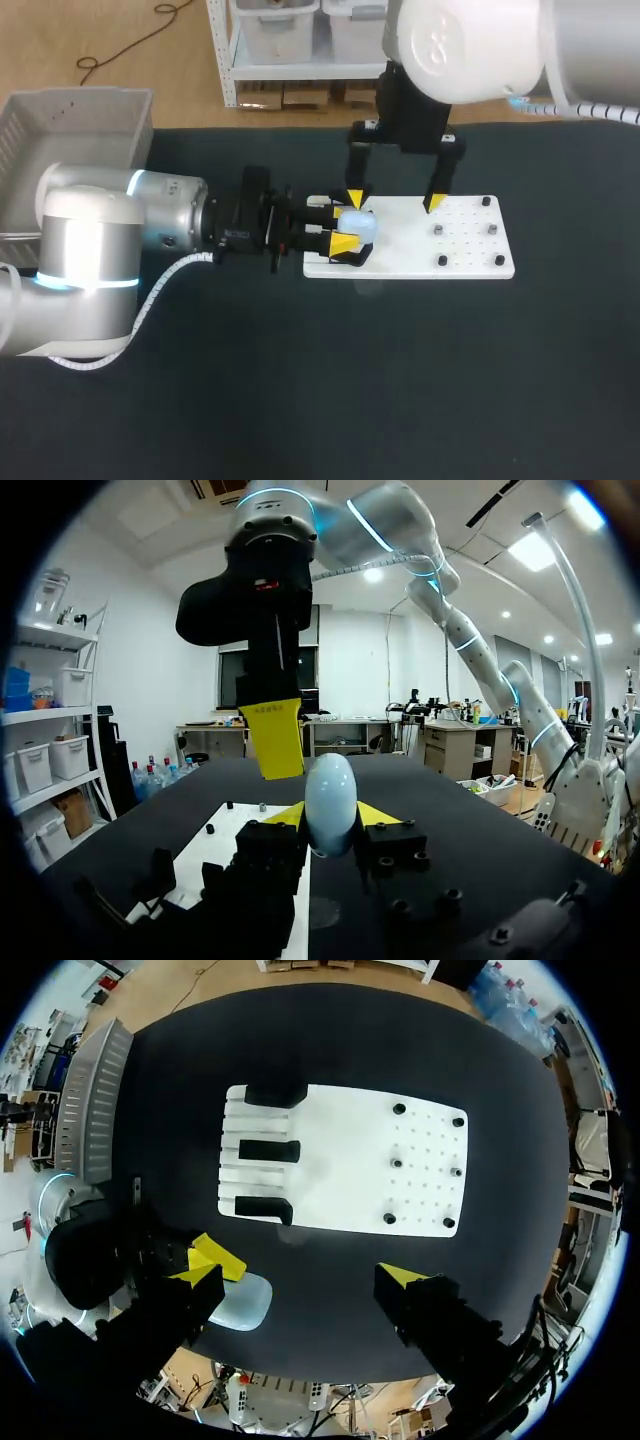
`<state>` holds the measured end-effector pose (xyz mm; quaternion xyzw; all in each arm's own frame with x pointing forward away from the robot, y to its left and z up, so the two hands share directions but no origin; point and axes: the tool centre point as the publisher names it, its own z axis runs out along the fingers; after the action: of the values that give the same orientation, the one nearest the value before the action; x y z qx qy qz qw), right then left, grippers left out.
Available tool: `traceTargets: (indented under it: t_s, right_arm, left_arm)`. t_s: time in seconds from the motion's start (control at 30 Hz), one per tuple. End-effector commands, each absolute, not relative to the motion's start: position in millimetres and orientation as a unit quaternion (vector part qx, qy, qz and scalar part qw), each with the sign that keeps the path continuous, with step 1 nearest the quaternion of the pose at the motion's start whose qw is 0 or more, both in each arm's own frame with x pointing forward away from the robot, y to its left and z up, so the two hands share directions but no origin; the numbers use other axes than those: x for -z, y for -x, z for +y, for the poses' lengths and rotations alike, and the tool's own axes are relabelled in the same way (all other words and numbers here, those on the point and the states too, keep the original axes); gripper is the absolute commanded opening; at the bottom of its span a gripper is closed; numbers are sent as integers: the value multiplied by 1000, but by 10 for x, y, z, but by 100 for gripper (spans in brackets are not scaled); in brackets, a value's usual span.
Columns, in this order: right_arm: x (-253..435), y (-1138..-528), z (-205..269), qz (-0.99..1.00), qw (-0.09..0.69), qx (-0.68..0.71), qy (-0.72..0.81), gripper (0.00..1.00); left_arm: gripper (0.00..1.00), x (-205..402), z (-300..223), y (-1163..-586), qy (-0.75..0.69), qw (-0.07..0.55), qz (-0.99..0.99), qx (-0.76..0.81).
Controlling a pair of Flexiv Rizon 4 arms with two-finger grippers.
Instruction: Pick up each earbud case from the left stands, insert the matching earbuds, close the lid, and place the case in the box.
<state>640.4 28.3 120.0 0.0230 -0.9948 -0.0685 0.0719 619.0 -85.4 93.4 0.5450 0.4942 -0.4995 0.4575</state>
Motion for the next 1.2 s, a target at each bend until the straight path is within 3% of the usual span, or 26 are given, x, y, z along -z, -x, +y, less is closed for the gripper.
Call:
traceTargets:
  t_s: [0.03,0.3,0.57,1.2]
  right_arm:
    - [-1218,-6418,246,-995,68,74,-21,100]
    - [-1541,-6396,84,-994,-43,96,-26,100]
    - [-1917,-6171,-293,-981,-131,144,-24,100]
    - [-1917,-6171,-293,-981,-131,144,-24,100]
  left_arm:
    - [0,-936,-852,-6186,-545,458,495,499]
    - [0,-936,-852,-6186,-545,458,495,499]
    - [0,-1440,-395,-6236,-539,478,531,447]
    - [0,-2208,806,-6450,-473,522,648,290]
